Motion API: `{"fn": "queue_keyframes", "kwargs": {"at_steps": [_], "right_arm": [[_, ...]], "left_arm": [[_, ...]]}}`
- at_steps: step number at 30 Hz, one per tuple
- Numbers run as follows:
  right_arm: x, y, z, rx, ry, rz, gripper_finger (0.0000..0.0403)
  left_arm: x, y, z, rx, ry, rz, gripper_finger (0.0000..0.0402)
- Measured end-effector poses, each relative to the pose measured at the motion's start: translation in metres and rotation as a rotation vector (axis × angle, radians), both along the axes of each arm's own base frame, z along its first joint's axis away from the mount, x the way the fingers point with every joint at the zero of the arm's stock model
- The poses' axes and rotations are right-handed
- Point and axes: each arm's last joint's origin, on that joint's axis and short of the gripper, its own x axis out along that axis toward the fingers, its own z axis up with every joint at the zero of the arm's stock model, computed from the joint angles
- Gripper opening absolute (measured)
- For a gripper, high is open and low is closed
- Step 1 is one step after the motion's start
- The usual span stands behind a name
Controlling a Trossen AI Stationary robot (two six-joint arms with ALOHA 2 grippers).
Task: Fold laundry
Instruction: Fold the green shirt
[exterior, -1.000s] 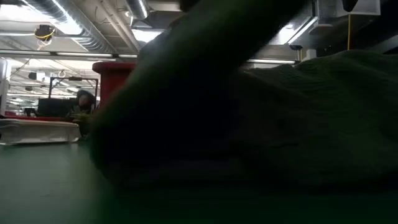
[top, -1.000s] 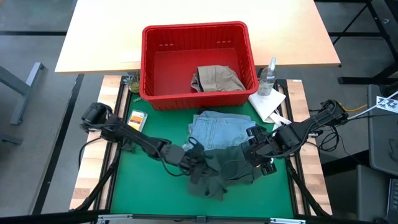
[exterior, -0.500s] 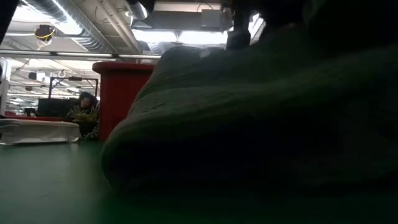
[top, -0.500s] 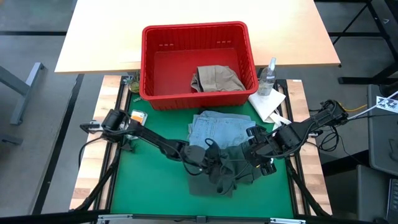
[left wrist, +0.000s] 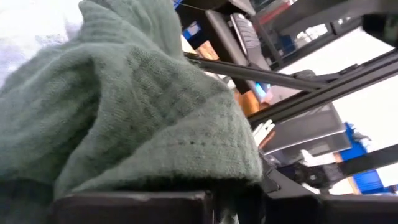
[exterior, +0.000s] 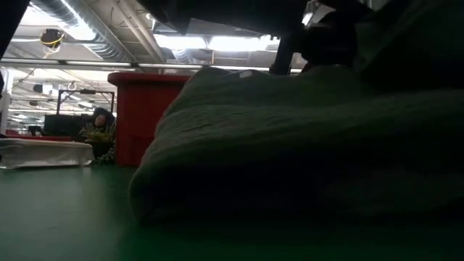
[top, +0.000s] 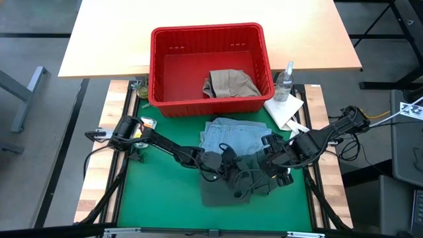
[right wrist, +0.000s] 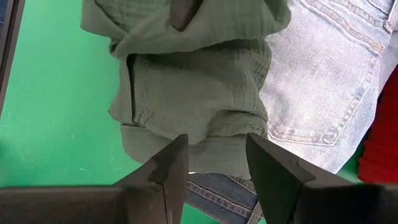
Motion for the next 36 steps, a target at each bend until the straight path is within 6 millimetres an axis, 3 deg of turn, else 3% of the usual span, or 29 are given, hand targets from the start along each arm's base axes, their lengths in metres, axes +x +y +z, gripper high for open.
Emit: {"fn": "queue_keyframes", "kwargs": {"at_steps": [19,24,29,36], "right_arm": [[0.000,0.000,0.000,0.001,0.001,0.000,0.0161],[0.000,0.000,0.000,0.001,0.001,0.000,0.0161],[0.000,0.000,0.000,0.002,0.001,0.001,0.0161],[0.000,0.000,0.000,0.002,0.002,0.000,0.0161]], "left_arm": [[0.002,-0.001,0.014,0.011,-0.149,0.041,0.0033],[0.007,-0.008,0.030,-0.013,-0.198,0.031,0.0033],[0.010,-0.015,0.043,0.108,-0.234,0.014,0.0033],[0.014,-0.015,0.028,0.192,-0.191,0.049,0.0034]]}}
